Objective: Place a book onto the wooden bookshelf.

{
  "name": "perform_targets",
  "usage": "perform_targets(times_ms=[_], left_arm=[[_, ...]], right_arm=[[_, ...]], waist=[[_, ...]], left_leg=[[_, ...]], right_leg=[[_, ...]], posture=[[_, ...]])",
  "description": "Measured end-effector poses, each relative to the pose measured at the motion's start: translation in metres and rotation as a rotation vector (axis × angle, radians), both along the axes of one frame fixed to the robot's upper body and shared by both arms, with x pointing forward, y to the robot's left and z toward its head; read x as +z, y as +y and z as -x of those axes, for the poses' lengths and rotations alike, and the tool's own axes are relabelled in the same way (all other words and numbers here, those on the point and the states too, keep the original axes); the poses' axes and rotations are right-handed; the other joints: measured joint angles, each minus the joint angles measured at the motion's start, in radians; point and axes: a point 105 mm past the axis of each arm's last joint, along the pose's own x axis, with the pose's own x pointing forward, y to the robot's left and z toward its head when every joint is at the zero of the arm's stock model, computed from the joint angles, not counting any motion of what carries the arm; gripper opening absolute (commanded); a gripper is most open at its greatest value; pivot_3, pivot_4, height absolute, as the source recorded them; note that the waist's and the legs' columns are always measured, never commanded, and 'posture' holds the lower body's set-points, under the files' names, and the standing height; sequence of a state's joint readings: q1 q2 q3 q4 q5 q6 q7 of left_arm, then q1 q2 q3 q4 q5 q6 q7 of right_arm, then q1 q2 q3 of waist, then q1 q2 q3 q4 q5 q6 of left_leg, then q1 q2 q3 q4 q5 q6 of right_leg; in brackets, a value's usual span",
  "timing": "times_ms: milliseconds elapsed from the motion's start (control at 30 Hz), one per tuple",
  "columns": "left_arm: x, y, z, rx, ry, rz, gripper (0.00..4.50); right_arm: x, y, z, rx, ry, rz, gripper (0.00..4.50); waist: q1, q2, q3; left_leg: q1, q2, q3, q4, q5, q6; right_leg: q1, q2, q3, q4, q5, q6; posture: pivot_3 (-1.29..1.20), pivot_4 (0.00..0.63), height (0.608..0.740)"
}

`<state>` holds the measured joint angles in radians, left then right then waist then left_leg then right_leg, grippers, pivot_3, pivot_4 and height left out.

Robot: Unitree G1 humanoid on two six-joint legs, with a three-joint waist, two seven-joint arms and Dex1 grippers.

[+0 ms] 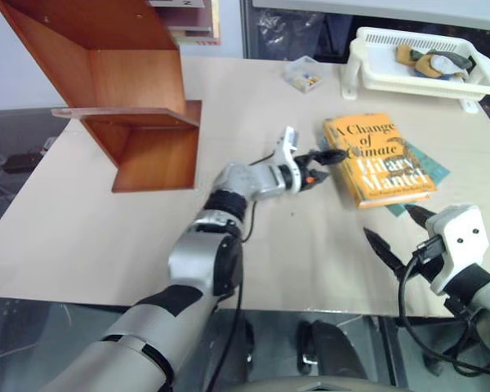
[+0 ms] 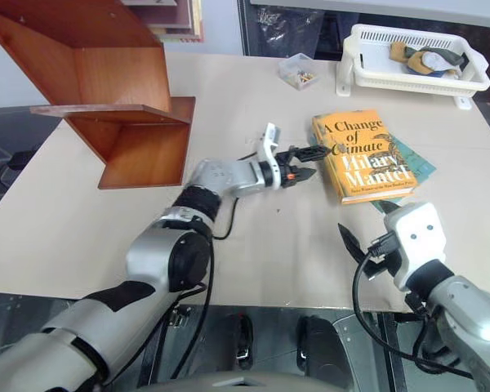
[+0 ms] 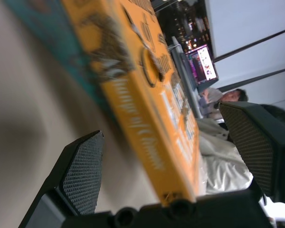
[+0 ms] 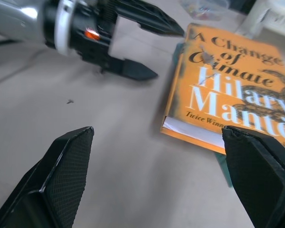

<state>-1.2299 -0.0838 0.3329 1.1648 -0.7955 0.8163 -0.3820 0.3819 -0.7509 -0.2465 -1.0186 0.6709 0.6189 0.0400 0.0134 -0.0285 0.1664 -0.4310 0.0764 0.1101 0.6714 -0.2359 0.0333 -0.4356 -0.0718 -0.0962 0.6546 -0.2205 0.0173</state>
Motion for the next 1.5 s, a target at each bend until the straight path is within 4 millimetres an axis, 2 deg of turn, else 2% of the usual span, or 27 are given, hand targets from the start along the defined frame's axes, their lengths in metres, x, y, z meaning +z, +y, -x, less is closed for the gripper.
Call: perform_targets(times_ms=[167,433,733,867,900,1000,1033,1133,1167,1500], left_arm=[[-0.004,-0.017,0.001,0.031,0.024,0.026,4.50],[-0.010,-0.013,-0.008,0.135,0.074,0.047,4.50],[-0.016,-0.013,-0.007,0.141,0.082,0.030,4.50],[-0.017,-0.015,-0.005,0.126,0.077,0.022,3.52],[-0.017,-0.015,-0.005,0.121,0.075,0.022,2.94],[-0.018,-0.015,-0.004,0.114,0.077,0.020,1.76],[-0.018,-0.016,-0.004,0.113,0.079,0.023,1.18],[-0.015,-0.016,-0.003,0.108,0.080,0.037,0.23],[-0.014,-0.017,-0.003,0.105,0.081,0.043,0.06],[-0.011,-0.020,0.001,0.068,0.088,0.052,0.06]], right_arm=[[0.002,0.002,0.000,-0.034,-0.031,-0.004,4.44],[0.009,0.004,-0.009,-0.093,-0.069,-0.007,4.44],[0.006,-0.001,-0.007,-0.127,-0.046,0.007,4.44],[0.008,-0.002,-0.008,-0.138,-0.053,0.016,4.50],[0.009,-0.003,-0.008,-0.141,-0.057,0.015,4.50],[0.010,-0.004,-0.008,-0.151,-0.062,0.014,4.50],[0.010,-0.004,-0.008,-0.152,-0.064,0.015,4.50],[0.012,-0.004,-0.008,-0.158,-0.069,0.020,4.50],[0.012,-0.005,-0.008,-0.159,-0.067,0.022,4.50],[0.020,-0.002,-0.012,-0.155,-0.076,0.021,4.50]], waist=[[-0.001,-0.001,0.001],[0.002,-0.002,0.001],[0.002,-0.002,0.001],[0.001,-0.002,0.001],[0.001,-0.002,0.001],[0.001,-0.002,0.001],[0.001,-0.002,0.001],[0.001,-0.002,0.001],[0.001,-0.002,0.001],[0.001,-0.002,0.001]], left_leg=[[0.000,-0.001,-0.003,0.001,0.000,0.000],[-0.001,-0.002,-0.005,0.001,0.000,0.000],[-0.001,-0.002,-0.005,0.001,0.000,0.000],[-0.001,-0.002,-0.005,0.001,0.000,0.000],[-0.001,-0.002,-0.006,0.001,0.000,0.000],[-0.001,-0.002,-0.005,0.002,0.000,0.000],[-0.001,-0.002,-0.005,0.002,0.000,0.000],[-0.001,-0.002,-0.006,0.002,0.000,0.000],[-0.001,-0.002,-0.005,0.002,0.000,0.000],[-0.001,-0.002,-0.006,0.005,0.000,0.000]], right_leg=[[0.000,0.001,0.000,0.000,0.000,0.000],[0.000,0.000,-0.001,-0.001,0.000,0.000],[0.001,0.000,-0.001,-0.001,0.000,0.000],[0.002,0.000,-0.001,0.000,0.000,0.000],[0.002,0.000,-0.001,0.000,0.000,0.000],[0.002,0.000,-0.001,0.000,0.000,0.000],[0.002,0.000,-0.001,0.000,0.000,0.000],[0.002,0.000,-0.001,0.000,0.000,0.000],[0.002,0.000,-0.001,0.000,0.000,0.000],[0.002,0.000,-0.001,0.002,0.000,0.000]], posture=[[0.00,0.150,0.740],[0.00,0.150,0.740],[0.00,0.150,0.740],[0.00,0.150,0.740],[0.00,0.150,0.740],[0.00,0.150,0.740],[0.00,0.150,0.740],[0.00,0.150,0.740],[0.00,0.150,0.740],[0.00,0.150,0.740]])
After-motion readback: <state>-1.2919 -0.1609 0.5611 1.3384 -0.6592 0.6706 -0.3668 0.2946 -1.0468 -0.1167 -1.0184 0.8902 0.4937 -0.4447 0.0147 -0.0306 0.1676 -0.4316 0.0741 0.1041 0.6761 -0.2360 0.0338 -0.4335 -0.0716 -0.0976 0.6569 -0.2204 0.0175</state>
